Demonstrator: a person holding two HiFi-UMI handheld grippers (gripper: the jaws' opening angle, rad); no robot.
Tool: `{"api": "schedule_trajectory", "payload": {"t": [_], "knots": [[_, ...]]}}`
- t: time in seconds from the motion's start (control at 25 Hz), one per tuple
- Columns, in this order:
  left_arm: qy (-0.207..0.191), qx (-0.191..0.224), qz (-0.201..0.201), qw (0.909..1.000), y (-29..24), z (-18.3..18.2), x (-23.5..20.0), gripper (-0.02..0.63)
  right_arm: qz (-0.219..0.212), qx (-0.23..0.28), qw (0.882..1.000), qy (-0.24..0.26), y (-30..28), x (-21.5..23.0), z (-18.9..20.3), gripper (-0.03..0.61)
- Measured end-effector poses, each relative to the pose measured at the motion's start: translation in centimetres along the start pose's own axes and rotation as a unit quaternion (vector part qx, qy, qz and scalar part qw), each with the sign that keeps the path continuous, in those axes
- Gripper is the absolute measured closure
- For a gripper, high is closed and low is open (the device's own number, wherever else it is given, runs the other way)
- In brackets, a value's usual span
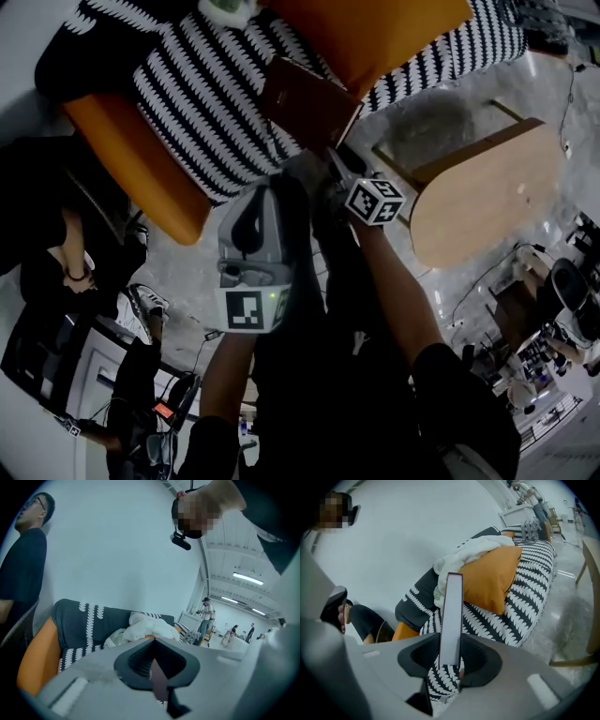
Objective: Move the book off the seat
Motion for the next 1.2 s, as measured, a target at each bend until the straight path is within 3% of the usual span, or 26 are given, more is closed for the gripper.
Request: {"api": "schedule_trajectory", "payload": {"t": [0.6, 1.2], "knots": [[-0.025, 0.017, 0.004, 0.9995, 2.0, -6.4, 1.2, 0.607, 0.032, 0.004, 0.998, 0.060, 3.3, -4.6, -3.4, 0.433], [-0.043, 0.062, -0.040, 0.9963, 4.2, -13.4, 4.5, 0.607, 0.021, 0.031, 0.993, 0.111, 10.0, -8.9, -7.4, 0.433]]}}
Point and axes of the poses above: the fingertips, and each gripper's own axes: y backward along the fingers, x to its right, z out of its underside, the point moved 3 cm from there along y, backward along the fingers, and after that the axes turned 10 degrees about -y, right-handed, at the moved point
